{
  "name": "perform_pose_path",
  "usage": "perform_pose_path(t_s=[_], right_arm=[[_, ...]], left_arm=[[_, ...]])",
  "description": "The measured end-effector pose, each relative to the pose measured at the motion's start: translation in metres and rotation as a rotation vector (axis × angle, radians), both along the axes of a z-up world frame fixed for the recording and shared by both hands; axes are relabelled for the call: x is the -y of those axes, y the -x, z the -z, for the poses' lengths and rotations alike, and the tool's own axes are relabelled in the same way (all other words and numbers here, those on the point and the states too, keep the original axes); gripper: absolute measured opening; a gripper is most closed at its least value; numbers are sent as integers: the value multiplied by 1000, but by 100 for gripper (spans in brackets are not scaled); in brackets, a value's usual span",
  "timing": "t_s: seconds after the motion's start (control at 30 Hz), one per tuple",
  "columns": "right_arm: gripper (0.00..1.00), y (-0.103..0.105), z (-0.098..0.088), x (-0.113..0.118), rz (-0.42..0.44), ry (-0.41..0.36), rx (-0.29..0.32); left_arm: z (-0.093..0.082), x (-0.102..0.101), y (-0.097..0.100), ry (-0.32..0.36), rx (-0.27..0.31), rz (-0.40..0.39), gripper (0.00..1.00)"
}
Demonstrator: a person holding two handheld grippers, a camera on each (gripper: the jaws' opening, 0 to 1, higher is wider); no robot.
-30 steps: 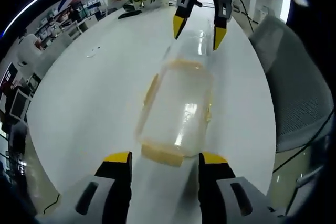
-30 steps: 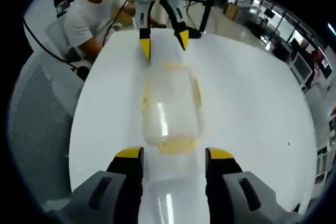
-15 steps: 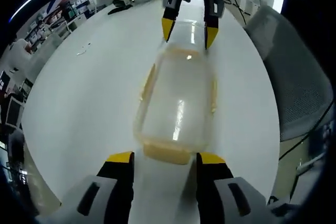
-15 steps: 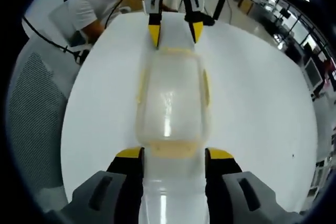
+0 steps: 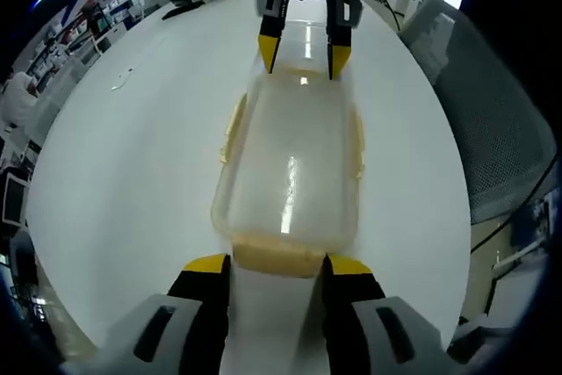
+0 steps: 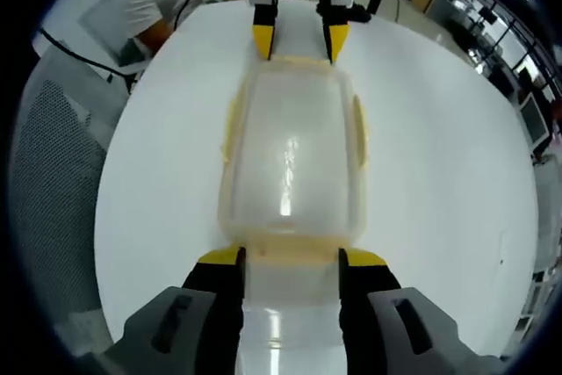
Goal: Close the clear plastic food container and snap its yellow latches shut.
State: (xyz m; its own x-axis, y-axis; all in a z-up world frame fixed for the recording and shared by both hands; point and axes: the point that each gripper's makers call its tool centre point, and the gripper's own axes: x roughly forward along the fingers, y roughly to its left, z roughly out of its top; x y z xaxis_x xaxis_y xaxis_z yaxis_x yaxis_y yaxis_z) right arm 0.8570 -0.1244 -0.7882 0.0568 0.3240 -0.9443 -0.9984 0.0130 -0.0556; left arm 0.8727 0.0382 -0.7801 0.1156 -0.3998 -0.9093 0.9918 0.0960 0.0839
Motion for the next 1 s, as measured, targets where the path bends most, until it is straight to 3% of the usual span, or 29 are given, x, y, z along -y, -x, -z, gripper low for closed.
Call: perform_pose_path(t_s=[0.1,0.5,1.0], right_arm=[[39,-4,-1,-1,27,-4,-7],[38,0,0,0,7,10,-9],[36,6,-1,2,2,3,-24]], left_arm=[[0,1,1,5,-8,6,35],[1,2,7,16,-43,33,34],[-1,3,13,4,-36,63,32]])
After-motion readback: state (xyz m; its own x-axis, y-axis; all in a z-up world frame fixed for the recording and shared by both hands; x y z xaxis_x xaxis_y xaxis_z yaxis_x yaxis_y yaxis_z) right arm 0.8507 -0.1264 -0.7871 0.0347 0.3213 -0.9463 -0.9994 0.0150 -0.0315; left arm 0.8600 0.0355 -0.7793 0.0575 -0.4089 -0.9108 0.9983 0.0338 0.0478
